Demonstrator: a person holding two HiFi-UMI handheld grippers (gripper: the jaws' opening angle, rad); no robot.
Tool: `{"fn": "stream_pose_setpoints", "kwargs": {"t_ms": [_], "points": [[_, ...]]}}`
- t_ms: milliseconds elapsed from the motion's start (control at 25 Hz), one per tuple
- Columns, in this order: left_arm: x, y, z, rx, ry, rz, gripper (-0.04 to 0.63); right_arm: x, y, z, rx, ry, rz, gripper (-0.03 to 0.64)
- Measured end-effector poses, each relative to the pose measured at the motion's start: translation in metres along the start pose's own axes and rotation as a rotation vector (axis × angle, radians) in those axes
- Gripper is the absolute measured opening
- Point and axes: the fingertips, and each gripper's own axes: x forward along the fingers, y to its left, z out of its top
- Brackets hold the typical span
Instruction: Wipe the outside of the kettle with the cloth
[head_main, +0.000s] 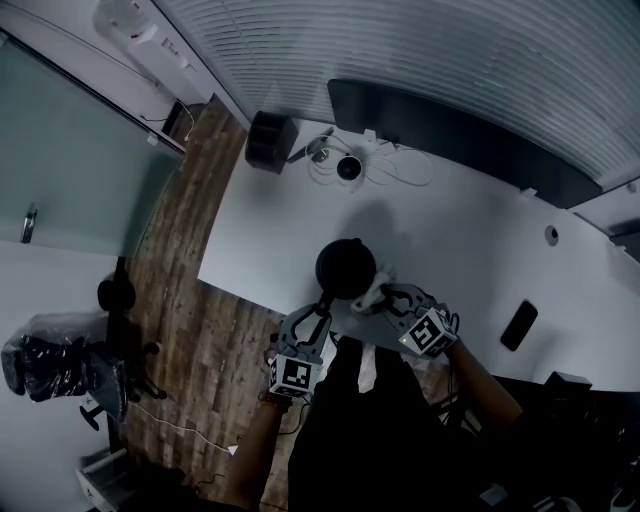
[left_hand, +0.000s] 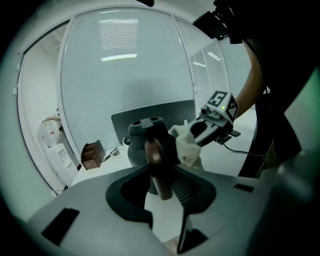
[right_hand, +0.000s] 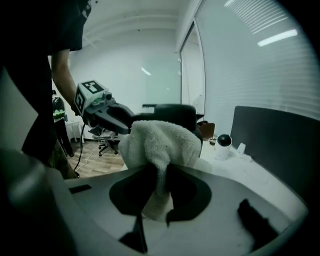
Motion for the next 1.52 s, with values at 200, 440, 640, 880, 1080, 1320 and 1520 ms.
{"fn": "stream_pose_setpoints", "kwargs": {"t_ms": [200,440,640,880,1080,1320,1520], "points": [[-0.002,0.006,-0.003,0.045,-0.002,-0.042,0.120,0.028,0.013,-0.036,0.054,0.086,0.001,0.068],[-0.002,0.014,-0.006,0.071,-0.011,-0.072,0.120,0.044,0.017,-0.055,0.117,0.133,-0.020,0.068],[-0.002,0.013,-0.006,0.061,-0.012,-0.075,0.120,0.000,0.019,-0.021,0.079,0.032,-0.069,0.067],[-0.002,0.014,-0.007,0.060,-0.014,-0.077,0.120,-0.038,-0.004,0.044,0.019,-0.087,-0.137,0.067],[-0.001,0.013,-0.005,0.067,-0.007,-0.083,0.120,-0.010,-0.011,0.030,0.005,-0.083,-0.095,0.069],[-0.001,0.013,-0.005,0.064,-0.011,-0.081,0.120,0.006,-0.013,-0.003,0.060,-0.004,-0.111,0.068],[-0.002,0.013,-0.005,0.071,-0.009,-0.088,0.120,0.037,-0.005,-0.054,0.106,0.122,-0.078,0.069]]}}
